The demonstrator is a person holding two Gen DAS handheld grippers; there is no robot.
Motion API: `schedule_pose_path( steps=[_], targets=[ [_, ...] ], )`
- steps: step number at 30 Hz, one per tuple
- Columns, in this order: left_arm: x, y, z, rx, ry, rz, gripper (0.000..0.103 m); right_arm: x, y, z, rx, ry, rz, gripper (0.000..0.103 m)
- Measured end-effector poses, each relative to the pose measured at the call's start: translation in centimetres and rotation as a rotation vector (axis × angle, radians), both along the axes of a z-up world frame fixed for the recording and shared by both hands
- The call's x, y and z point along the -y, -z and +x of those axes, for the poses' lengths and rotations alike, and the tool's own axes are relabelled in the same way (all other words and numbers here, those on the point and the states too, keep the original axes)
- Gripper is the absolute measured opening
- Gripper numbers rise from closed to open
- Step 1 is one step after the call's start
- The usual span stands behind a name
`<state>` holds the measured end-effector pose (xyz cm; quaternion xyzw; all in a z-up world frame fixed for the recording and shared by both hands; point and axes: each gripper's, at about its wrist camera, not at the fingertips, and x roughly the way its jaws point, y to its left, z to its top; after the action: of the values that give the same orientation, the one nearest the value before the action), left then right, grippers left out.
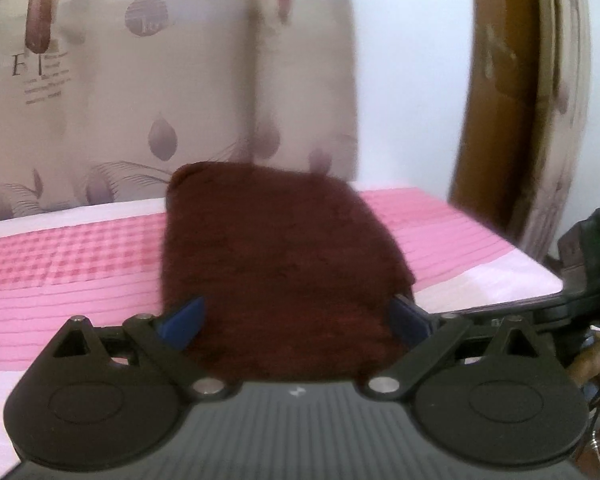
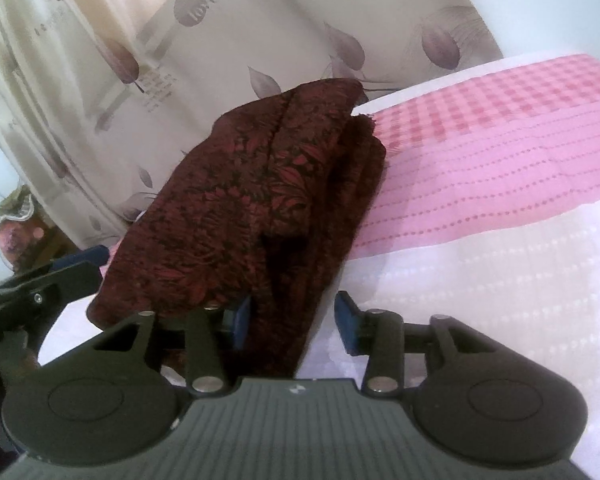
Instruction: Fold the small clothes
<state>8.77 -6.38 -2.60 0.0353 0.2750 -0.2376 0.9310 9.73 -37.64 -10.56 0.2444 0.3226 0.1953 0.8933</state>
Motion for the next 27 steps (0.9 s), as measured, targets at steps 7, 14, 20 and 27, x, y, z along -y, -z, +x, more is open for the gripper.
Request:
schedule_pose_path(
  steps=[7,14,20,27],
  targets=[
    [-0.4,-0.3,0.4,0.012,-0.036,0.051,0.099,-0.3,0.0,0.1,0.004,0.018,-0.041,0.054],
    [-0.6,-0.4,2.0,0.018,-0.057,0.094,0.099,-0.3,-0.1,0.1,-0.005,0.027,-0.046,0.060],
    [-0.7,-0.2,3.9,0.021,-0.081,0.129,0.099,-0.2,0.0,0.3,-0.010,0.022,-0.047,0.064],
    [-1.2,0.3,5.8,0.015,-0.104,0.139,0.099,-0.3,0.0,0.3,-0.009,0.025,-0.051,0.066]
  ],
)
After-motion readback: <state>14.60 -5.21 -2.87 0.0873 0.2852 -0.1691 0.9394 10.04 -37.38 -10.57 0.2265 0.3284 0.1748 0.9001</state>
